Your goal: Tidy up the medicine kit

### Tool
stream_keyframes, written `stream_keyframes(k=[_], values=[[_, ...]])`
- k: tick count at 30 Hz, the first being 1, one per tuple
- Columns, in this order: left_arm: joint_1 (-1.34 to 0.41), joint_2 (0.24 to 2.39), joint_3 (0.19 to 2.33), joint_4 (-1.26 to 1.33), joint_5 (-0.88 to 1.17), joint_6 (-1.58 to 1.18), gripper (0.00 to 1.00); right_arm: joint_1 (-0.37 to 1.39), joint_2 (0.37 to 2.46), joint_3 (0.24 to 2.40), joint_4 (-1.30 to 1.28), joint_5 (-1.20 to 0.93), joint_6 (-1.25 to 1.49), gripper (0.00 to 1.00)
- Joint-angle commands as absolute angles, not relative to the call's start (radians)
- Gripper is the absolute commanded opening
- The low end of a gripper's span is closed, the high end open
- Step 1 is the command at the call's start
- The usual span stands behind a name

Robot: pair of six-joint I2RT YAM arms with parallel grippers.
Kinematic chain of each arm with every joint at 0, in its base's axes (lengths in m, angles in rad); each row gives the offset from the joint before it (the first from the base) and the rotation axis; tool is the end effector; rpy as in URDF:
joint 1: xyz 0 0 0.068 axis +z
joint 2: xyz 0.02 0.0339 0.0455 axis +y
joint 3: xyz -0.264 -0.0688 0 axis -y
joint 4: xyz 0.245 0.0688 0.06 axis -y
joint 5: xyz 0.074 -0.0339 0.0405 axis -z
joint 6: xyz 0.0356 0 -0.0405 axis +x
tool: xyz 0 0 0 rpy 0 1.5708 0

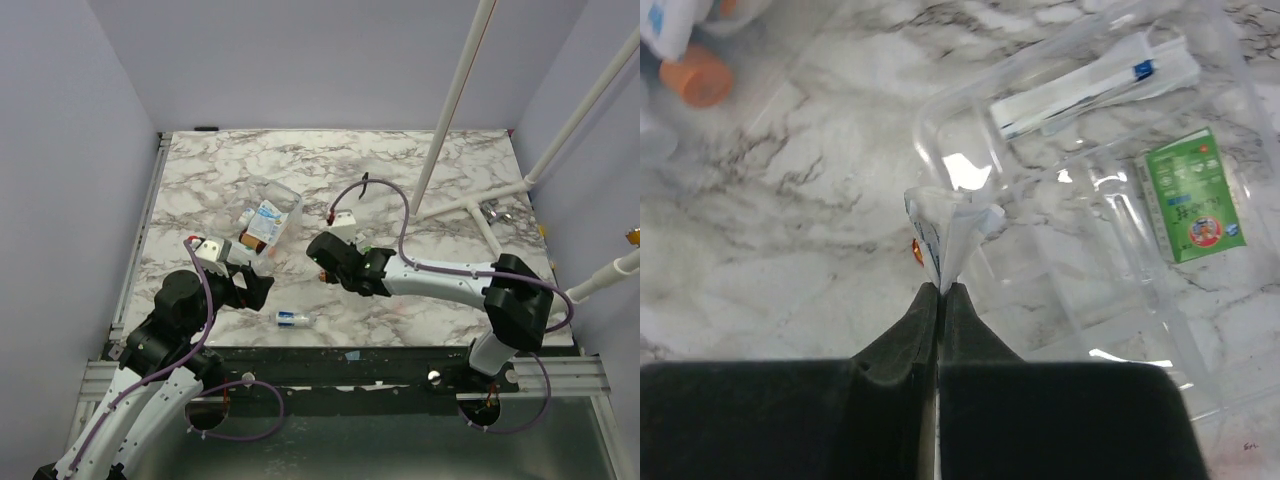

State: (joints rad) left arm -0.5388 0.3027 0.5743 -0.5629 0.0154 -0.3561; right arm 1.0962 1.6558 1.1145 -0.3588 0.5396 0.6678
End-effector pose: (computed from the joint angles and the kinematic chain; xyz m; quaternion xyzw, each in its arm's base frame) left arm 0.0795 -0.0481 0.2842 0.0778 0.7985 -0.2639 0.5355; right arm 0.1754 0.3014 0.2198 -0.1078 0.9080 0.0849 0.3959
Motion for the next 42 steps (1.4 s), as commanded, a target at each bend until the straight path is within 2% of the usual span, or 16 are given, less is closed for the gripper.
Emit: stream_keyframes(k=[1, 16, 28, 42], values=[[-0.541, 0.289, 0.566, -0.547, -0.001, -0.356, 0.98, 1.02, 1.635, 1.126, -0.404, 0.618, 0.941, 0.01], [-0.541, 0.265, 0.563, -0.547, 0.021, -0.351, 0.98, 0.98, 1.746, 1.26, -0.711, 0.819, 1.71, 0.01], [-0.541, 0.255, 0.562, -0.546, 0.03, -0.348, 0.98, 0.912, 1.804, 1.258, -0.645, 0.773, 1.827, 0.01], [-0.541, 0.255, 0.56, -0.544, 0.034, -0.348, 0.98, 0.864, 1.898, 1.264, -0.546, 0.712, 1.803, 0.01]])
